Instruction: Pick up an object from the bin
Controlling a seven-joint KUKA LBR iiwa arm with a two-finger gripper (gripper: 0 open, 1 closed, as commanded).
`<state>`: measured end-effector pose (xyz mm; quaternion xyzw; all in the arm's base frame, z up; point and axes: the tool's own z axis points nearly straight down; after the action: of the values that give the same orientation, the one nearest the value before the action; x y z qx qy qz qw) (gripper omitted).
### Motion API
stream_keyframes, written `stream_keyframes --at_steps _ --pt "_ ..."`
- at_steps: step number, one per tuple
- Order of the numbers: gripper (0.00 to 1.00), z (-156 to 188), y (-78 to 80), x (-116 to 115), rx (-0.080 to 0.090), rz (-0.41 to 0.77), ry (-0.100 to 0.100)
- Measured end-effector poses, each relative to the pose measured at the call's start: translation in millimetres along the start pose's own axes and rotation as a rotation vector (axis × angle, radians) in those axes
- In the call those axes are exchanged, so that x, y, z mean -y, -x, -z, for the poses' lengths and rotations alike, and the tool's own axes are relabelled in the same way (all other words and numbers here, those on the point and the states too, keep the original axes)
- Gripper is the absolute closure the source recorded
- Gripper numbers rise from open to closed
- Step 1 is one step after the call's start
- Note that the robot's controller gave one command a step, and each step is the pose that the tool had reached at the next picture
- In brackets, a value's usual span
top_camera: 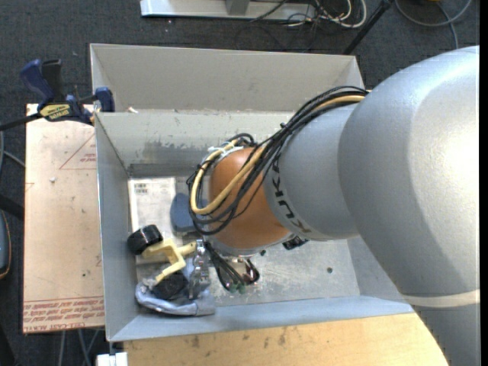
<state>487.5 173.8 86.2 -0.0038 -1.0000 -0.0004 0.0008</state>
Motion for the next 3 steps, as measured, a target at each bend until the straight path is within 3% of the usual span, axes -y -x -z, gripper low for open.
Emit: stream_keyframes --at_steps 1,2,3 --pt "1.0 47 4.8 0 -0.005 -0.011 -0.002" --pt "1.0 86 12.6 -29 0.005 -0.178 0.001" --pt "1.0 86 15.7 -39 0.003 -0.229 0.001"
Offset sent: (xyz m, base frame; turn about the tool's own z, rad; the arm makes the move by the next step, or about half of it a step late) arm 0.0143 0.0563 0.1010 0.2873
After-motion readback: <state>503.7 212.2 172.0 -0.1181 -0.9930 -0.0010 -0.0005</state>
